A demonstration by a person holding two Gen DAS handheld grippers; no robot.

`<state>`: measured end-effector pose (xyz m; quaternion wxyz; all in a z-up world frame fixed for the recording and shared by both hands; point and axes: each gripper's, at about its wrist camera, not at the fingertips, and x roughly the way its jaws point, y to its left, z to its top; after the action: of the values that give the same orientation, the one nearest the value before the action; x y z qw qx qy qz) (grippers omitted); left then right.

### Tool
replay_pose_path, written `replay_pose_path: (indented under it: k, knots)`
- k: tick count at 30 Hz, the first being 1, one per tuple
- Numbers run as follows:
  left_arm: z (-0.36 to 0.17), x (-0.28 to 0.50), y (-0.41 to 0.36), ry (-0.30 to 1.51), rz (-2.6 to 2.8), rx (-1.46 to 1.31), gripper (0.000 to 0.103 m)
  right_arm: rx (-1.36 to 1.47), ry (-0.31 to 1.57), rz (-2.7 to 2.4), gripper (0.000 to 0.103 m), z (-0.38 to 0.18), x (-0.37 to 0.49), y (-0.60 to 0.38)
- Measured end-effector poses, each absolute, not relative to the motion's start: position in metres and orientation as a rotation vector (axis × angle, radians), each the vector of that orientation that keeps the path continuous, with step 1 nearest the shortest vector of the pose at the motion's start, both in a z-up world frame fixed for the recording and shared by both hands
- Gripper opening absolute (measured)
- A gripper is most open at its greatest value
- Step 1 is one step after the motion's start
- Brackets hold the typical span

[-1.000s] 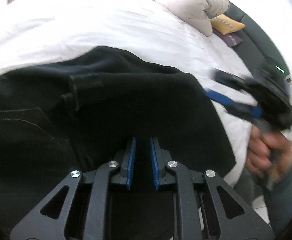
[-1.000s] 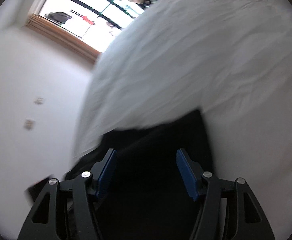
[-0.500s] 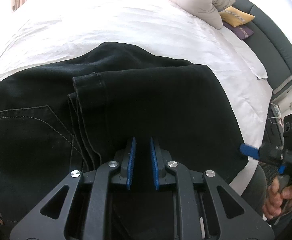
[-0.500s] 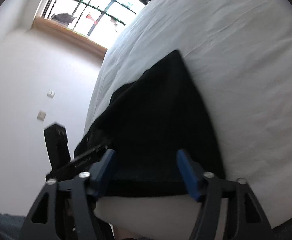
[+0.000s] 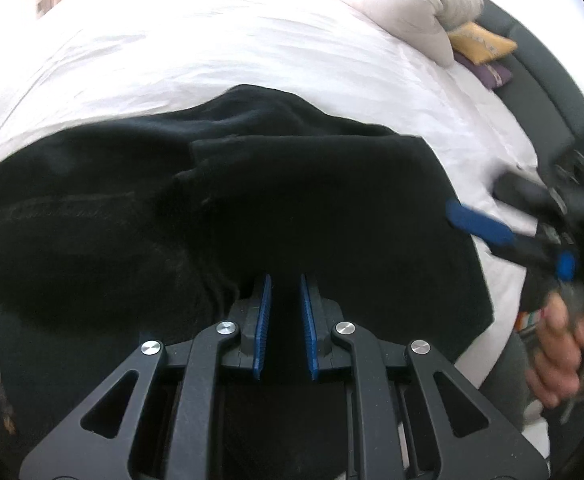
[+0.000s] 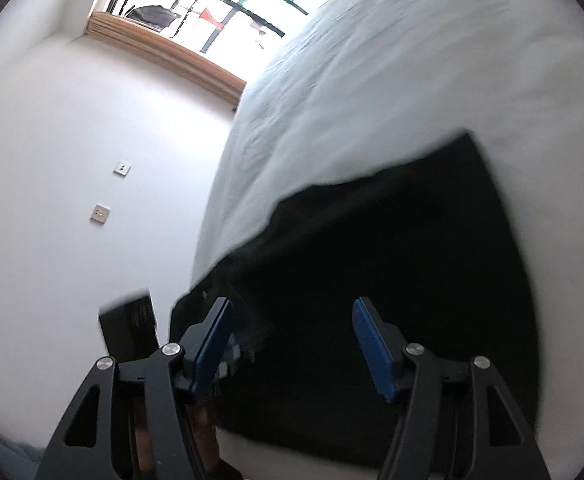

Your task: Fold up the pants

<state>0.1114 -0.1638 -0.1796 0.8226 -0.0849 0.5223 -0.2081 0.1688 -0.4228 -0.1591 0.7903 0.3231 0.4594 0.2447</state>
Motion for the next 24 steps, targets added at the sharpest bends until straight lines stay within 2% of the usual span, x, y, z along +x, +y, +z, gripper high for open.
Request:
replay_pose_path:
  k: [5,10,12,18,22,23,24]
  knots:
    - [-0.170,0.086,-0.153,1.067,-0.475,-0.171,0.015,0.770,1.041,0.632,0.065,-0.167,0.222,-0.402]
    - [-0.189,0.073,-0.153,1.057,-0.496,-0.152,0.015,0.738,1.192,0.627,0.064,-0.212,0.244,-0.384]
    - [-0.190,0.072,-0.152,1.058,-0.498,-0.154,0.015,0.745,1.172,0.625,0.064,-0.217,0.248,-0.381]
    - [-0.177,0.062,-0.119,1.075,-0.469,-0.248,0.015,0.651,1.154,0.583,0.065,-0.187,0.229,-0.373]
    - [-0.157,0.034,-0.064,1.015,-0.382,-0.339,0.015,0.737,1.067,0.648,0.068,-0.174,0.192,-0.369]
    - [-0.151,0.024,-0.044,0.992,-0.339,-0.372,0.023,0.755,1.058,0.659,0.068,-0.175,0.183,-0.365]
    - [-0.143,0.021,-0.027,0.970,-0.301,-0.413,0.052,0.767,1.055,0.663,0.068,-0.177,0.178,-0.362]
